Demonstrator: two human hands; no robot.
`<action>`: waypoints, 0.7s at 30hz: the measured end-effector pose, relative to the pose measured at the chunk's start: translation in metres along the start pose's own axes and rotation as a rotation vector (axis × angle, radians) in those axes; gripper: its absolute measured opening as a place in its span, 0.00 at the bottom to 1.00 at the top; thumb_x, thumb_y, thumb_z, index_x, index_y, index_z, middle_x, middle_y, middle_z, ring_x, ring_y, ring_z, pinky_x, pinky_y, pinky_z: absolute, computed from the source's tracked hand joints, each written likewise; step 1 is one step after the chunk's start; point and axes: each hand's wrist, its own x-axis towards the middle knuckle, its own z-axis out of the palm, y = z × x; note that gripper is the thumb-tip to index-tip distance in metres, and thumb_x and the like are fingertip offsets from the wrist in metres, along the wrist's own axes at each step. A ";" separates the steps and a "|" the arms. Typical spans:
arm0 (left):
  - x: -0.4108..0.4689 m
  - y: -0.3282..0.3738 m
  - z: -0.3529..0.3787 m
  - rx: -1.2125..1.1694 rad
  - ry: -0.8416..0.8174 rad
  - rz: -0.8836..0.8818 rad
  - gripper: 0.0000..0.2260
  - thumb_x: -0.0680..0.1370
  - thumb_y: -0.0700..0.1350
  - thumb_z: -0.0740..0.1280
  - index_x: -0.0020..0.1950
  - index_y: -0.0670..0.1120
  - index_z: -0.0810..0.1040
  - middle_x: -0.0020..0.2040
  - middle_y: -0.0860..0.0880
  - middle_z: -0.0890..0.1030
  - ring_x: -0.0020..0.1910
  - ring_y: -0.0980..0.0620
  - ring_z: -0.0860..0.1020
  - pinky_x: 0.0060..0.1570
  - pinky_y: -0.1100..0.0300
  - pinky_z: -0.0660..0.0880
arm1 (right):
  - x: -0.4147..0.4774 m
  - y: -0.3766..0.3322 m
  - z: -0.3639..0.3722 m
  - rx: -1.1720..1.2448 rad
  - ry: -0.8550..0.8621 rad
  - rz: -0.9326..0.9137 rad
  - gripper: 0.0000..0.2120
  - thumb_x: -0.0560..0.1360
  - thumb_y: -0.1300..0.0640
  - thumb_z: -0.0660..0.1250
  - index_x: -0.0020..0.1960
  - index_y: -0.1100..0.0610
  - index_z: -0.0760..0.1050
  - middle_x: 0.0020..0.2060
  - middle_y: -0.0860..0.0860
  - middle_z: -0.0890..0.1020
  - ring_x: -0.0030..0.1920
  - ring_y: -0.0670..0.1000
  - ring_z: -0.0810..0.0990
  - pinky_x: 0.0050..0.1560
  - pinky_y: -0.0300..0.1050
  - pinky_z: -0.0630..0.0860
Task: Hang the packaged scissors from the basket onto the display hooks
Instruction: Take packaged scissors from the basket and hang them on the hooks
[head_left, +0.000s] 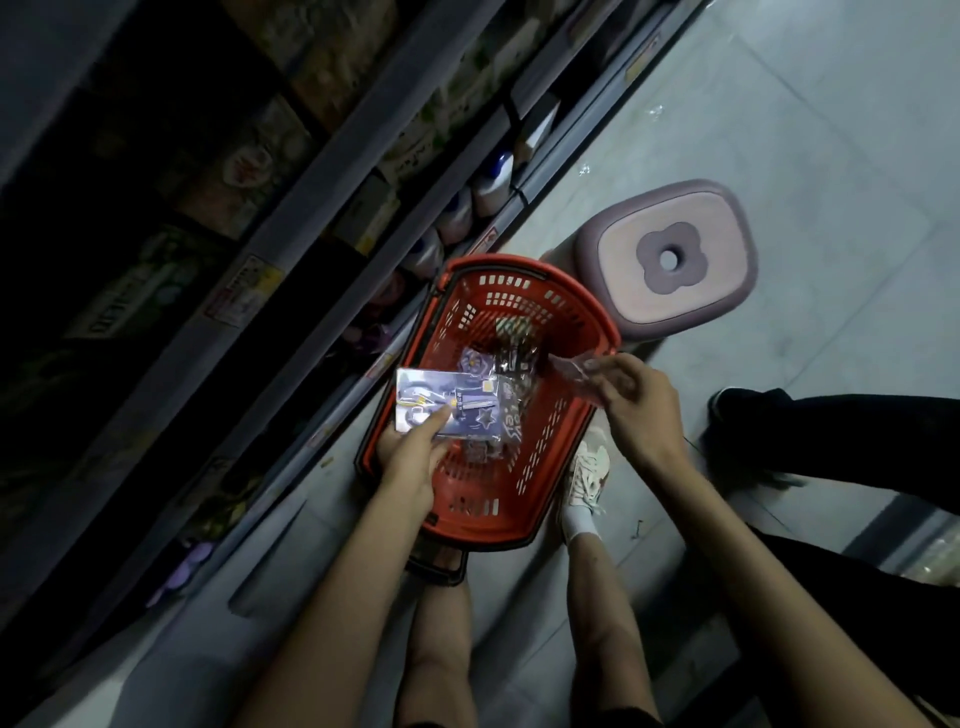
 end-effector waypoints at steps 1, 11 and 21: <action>-0.007 0.002 -0.001 -0.039 -0.021 -0.016 0.14 0.74 0.33 0.75 0.56 0.46 0.81 0.53 0.43 0.85 0.51 0.44 0.84 0.55 0.51 0.80 | -0.004 -0.001 -0.006 -0.061 0.012 -0.042 0.10 0.77 0.62 0.69 0.50 0.48 0.81 0.45 0.46 0.85 0.47 0.45 0.83 0.51 0.48 0.80; -0.073 0.032 -0.019 -0.076 -0.230 -0.065 0.08 0.83 0.49 0.64 0.57 0.47 0.80 0.46 0.47 0.87 0.47 0.49 0.84 0.54 0.53 0.80 | -0.080 -0.023 -0.054 0.052 0.115 -0.034 0.10 0.81 0.64 0.64 0.53 0.49 0.74 0.43 0.45 0.84 0.43 0.48 0.85 0.44 0.46 0.83; -0.117 0.077 -0.030 0.186 -0.331 -0.086 0.08 0.81 0.41 0.64 0.57 0.44 0.81 0.43 0.45 0.86 0.39 0.51 0.84 0.40 0.61 0.81 | -0.190 -0.058 -0.084 -0.099 0.335 0.102 0.17 0.75 0.62 0.65 0.62 0.51 0.72 0.54 0.51 0.78 0.55 0.55 0.78 0.53 0.48 0.73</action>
